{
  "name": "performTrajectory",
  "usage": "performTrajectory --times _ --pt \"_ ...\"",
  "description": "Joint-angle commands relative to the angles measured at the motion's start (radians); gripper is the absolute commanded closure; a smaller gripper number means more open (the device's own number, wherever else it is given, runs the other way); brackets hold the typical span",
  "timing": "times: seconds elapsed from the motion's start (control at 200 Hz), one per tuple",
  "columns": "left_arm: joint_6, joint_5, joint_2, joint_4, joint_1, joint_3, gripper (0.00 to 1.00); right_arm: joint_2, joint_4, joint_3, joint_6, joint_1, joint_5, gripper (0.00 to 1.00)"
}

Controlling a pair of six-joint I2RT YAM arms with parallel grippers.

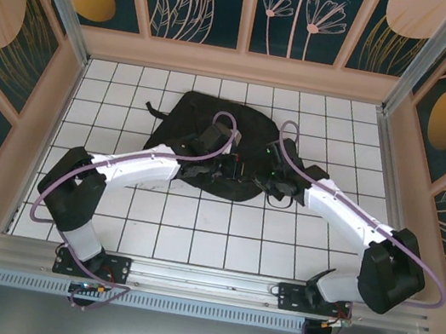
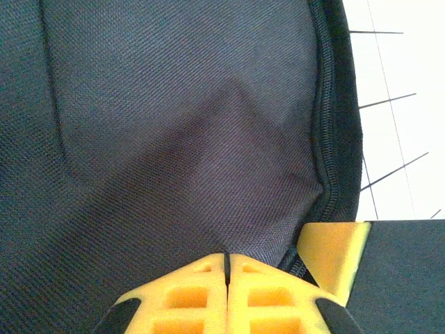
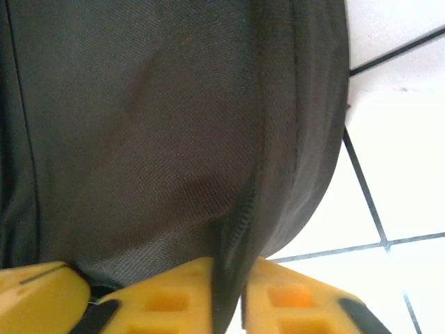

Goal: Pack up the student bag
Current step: Zip the student bag at the center of the table.

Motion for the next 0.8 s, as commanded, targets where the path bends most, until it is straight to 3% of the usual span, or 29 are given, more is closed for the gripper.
performTrajectory --times 0.0,0.08,0.125,0.245,0.41,0.796 --pt "-0.005 -0.020 -0.027 0.033 -0.004 -0.030 1.00 -0.071 -0.051 0.045 0.039 0.003 0.024 0.63" --pt "-0.023 -0.012 -0.048 0.060 -0.004 -0.054 1.00 -0.087 -0.023 0.024 0.113 0.002 -0.036 0.48" --pt "-0.033 -0.007 -0.058 0.073 -0.004 -0.065 1.00 -0.088 0.009 0.002 0.165 0.002 -0.081 0.46" --pt "-0.054 0.001 -0.081 0.100 -0.003 -0.092 1.00 -0.091 0.137 -0.088 0.330 0.002 -0.182 0.46" --pt "-0.065 0.006 -0.097 0.119 -0.004 -0.110 1.00 -0.087 0.254 -0.168 0.477 0.009 -0.184 0.46" --pt "-0.084 0.043 -0.099 0.145 -0.004 -0.114 1.00 0.010 0.343 -0.181 0.502 0.026 -0.141 0.54"
